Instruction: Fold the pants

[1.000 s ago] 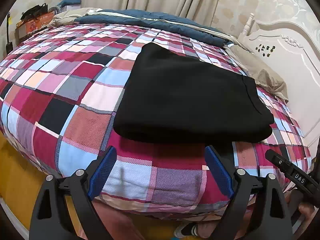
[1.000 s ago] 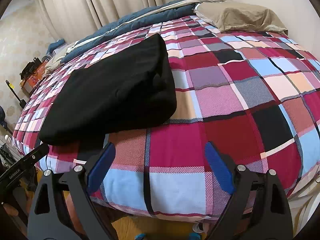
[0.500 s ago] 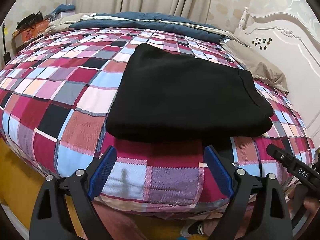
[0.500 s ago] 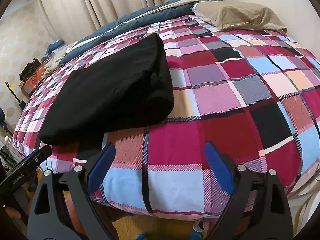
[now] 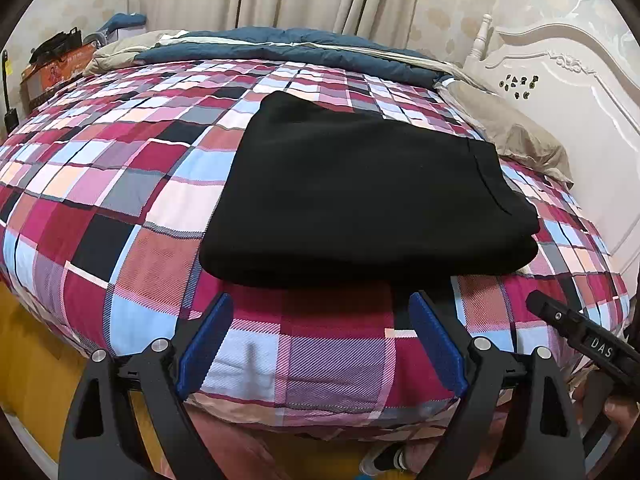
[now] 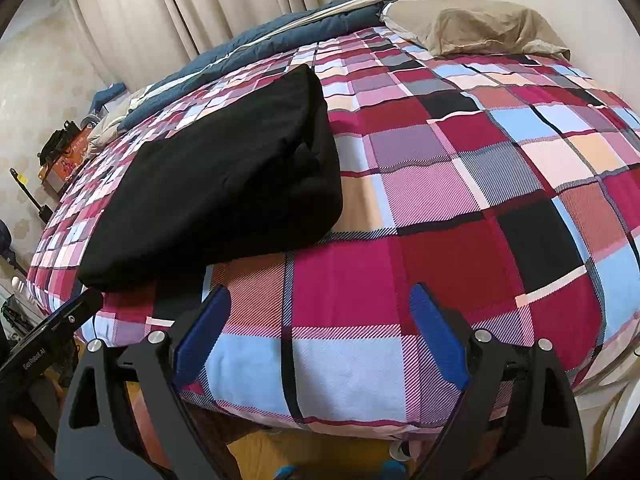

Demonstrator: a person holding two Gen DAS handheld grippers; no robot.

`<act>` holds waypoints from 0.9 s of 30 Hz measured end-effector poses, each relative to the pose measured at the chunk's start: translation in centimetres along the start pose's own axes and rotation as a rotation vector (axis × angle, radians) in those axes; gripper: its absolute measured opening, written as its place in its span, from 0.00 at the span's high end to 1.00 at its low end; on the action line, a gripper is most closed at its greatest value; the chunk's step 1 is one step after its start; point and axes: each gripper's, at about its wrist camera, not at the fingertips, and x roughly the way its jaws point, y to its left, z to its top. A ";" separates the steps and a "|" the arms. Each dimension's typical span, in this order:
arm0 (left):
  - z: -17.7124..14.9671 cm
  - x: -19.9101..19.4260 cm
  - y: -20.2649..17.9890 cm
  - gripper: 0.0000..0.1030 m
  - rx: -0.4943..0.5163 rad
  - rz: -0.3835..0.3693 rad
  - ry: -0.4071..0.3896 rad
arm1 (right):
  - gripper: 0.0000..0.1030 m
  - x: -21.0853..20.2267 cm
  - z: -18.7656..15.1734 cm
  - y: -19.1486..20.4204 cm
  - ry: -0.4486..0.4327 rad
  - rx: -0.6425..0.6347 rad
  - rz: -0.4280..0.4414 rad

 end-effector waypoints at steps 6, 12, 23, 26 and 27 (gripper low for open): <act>0.2 -0.3 -0.3 0.15 0.024 0.030 -0.018 | 0.12 0.1 -0.3 0.2 0.003 0.002 0.003; 0.1 -0.4 -0.9 0.15 0.057 0.070 -0.030 | 0.12 0.2 -0.4 0.3 0.007 0.003 0.006; 0.1 -0.1 -0.8 0.15 0.048 0.044 -0.007 | 0.12 0.3 -0.7 0.7 0.016 0.000 0.011; 0.2 0.0 -1.0 0.15 0.057 0.063 0.004 | 0.12 0.4 -0.8 0.8 0.019 -0.002 0.012; 0.2 0.0 -1.0 0.15 0.059 0.064 0.004 | 0.12 0.4 -0.8 0.8 0.021 -0.003 0.012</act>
